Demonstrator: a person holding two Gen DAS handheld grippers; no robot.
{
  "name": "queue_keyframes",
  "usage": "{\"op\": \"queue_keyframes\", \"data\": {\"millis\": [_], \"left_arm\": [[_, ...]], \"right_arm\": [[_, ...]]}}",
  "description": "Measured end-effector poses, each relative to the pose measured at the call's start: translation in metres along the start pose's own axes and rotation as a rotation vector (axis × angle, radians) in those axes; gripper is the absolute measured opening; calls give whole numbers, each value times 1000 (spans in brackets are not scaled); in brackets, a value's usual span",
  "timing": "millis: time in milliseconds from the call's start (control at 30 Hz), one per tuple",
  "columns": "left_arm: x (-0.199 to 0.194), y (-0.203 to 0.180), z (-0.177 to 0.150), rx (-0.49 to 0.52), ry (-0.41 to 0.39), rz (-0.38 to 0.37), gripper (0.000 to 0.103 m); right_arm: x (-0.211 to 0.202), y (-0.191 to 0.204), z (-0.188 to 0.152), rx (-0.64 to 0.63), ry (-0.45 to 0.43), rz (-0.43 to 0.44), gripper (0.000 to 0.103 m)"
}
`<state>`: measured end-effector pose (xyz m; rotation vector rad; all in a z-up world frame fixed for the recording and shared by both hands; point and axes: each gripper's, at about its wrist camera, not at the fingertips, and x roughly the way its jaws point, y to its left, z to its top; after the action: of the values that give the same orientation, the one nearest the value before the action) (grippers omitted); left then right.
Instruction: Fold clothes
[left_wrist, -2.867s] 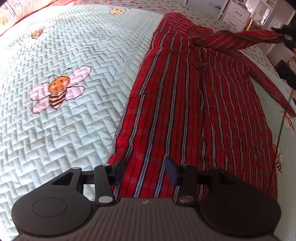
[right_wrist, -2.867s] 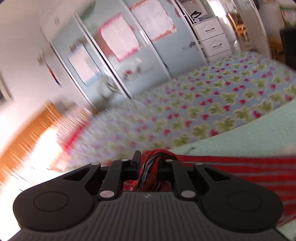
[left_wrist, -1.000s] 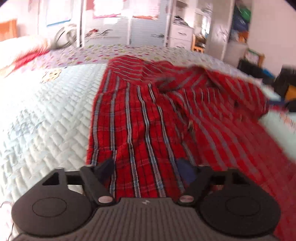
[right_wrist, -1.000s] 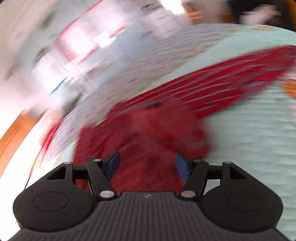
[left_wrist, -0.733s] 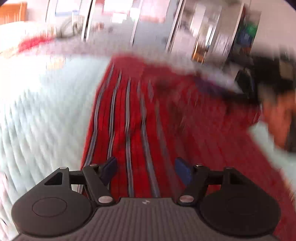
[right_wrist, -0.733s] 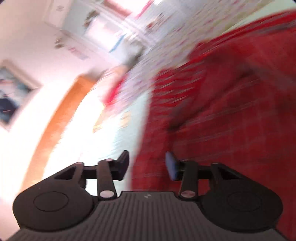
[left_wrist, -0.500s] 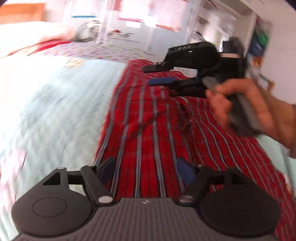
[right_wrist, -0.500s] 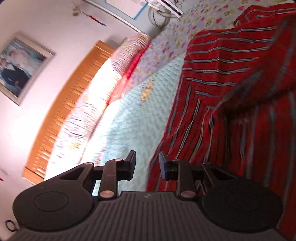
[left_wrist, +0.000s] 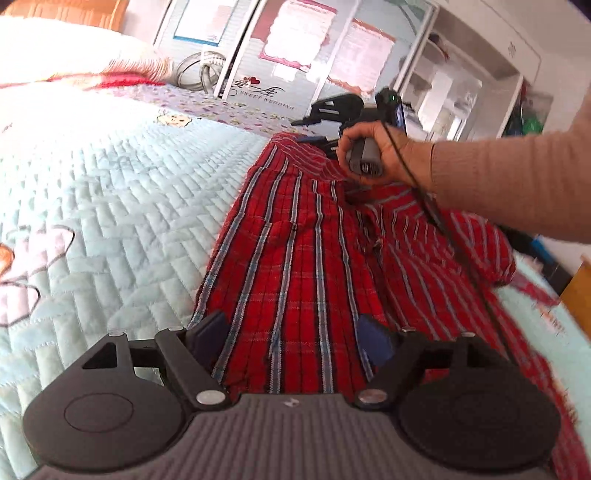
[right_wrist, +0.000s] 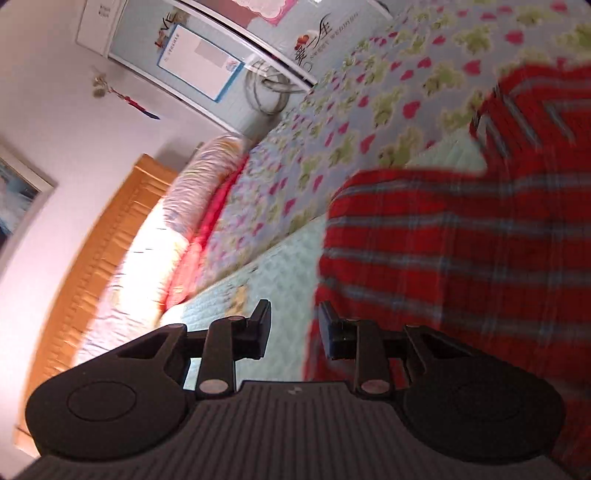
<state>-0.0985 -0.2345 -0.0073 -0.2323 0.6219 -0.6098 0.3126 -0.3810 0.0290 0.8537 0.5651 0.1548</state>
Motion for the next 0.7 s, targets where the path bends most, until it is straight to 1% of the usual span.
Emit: {"op": "queue_keyframes", "data": {"millis": [33,67,100,133,233,367,467,567,700], "left_arm": [[0,0,0,-12,-4,-8,81],[0,0,1,-22,-6,-14,81],[0,0,1,-30,-9,-18,81],[-1,1,0,-36,-12,-22,81],[-3,3,0,-51,-17,-30,81],[-3,6,0,-66,-20,-41,81],[-2,8,0,-81,-25,-51,81],[-3,11,0,-92,-29,-59,81],[-3,13,1,-101,-29,-67,81]], "right_arm": [[7,5,6,-54,1,-23,31],[13,10,12,-108,1,-46,40],[20,15,19,-163,2,-69,51],[27,20,25,-217,2,-92,55],[47,35,43,-379,4,-161,55],[75,53,67,-583,15,-247,54],[99,56,66,-633,79,-279,54],[109,54,64,-661,92,-313,54],[114,47,64,-654,102,-335,54]]}}
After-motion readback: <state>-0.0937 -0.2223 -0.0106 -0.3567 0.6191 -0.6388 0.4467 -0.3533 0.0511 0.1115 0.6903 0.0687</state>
